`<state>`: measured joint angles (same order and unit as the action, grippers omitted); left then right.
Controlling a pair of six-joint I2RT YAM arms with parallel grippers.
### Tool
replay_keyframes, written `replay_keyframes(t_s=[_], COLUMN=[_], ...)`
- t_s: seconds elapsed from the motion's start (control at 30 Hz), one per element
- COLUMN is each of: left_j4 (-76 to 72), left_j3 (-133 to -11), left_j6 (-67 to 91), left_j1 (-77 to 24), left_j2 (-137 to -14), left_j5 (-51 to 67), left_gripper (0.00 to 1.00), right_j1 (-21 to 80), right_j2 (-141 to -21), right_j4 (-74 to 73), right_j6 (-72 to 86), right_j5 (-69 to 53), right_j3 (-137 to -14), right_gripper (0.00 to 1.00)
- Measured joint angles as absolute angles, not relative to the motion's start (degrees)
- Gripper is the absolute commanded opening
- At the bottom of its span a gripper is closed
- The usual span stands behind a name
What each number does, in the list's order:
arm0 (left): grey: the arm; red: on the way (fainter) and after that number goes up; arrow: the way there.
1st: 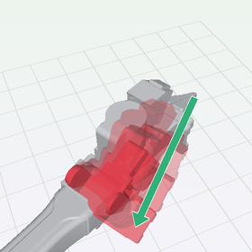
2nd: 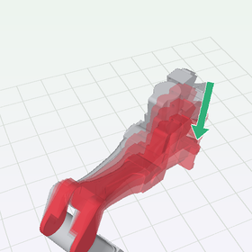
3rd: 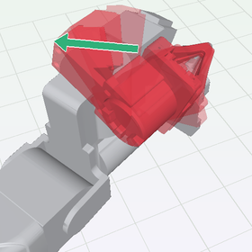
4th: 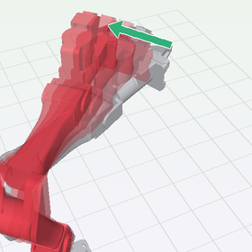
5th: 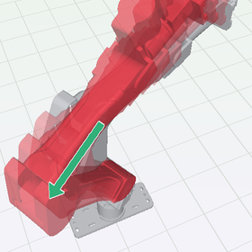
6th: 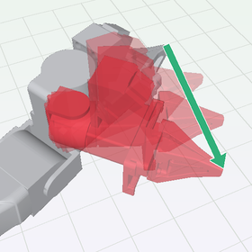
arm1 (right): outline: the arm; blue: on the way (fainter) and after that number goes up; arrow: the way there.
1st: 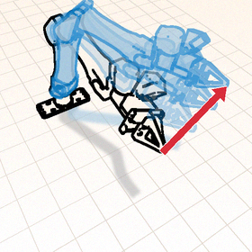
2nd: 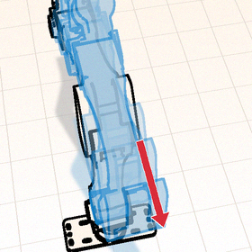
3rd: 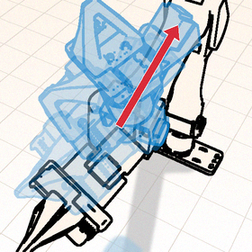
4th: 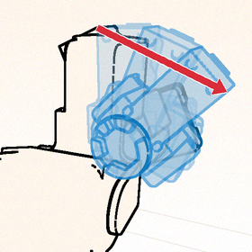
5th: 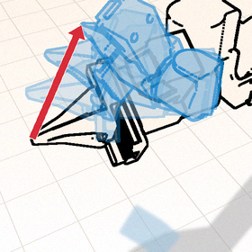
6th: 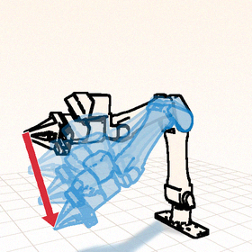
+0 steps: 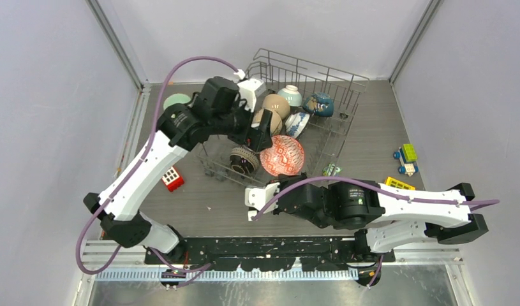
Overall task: Unload the bowls from the dish rack
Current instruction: Place the bowl at the center of the board.
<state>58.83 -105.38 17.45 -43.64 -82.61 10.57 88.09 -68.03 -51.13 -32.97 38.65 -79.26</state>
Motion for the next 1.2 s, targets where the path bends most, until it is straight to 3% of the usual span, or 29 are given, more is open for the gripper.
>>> replay_keyframes(t_s=[0.27, 0.7, 0.83, 1.2], left_j4=[66.3, 68.25, 69.01, 72.51], left_j3=[-107.39, -111.57, -113.06, -121.12], left_j6=[14.28, 13.04, 13.32, 14.7], left_j1=[-46.89, -49.87, -50.33, -51.46], left_j2=[-86.89, -90.78, -92.79, -97.12], left_j5=[3.11, 0.82, -0.23, -3.33], left_gripper=[0.74, 0.58, 0.48, 0.43], right_j1=[88.18, 88.18, 88.18, 88.18], right_j2=[-68.03, -68.4, -68.4, -68.51], right_j4=[-51.11, -51.07, -51.0, -50.68], right_j6=[-33.21, -33.58, -33.8, -34.37], right_j5=[38.94, 39.0, 39.29, 39.81], right_j3=[-79.26, -79.26, -79.09, -78.72], right_gripper=[0.01, 0.01, 0.01, 0.01])
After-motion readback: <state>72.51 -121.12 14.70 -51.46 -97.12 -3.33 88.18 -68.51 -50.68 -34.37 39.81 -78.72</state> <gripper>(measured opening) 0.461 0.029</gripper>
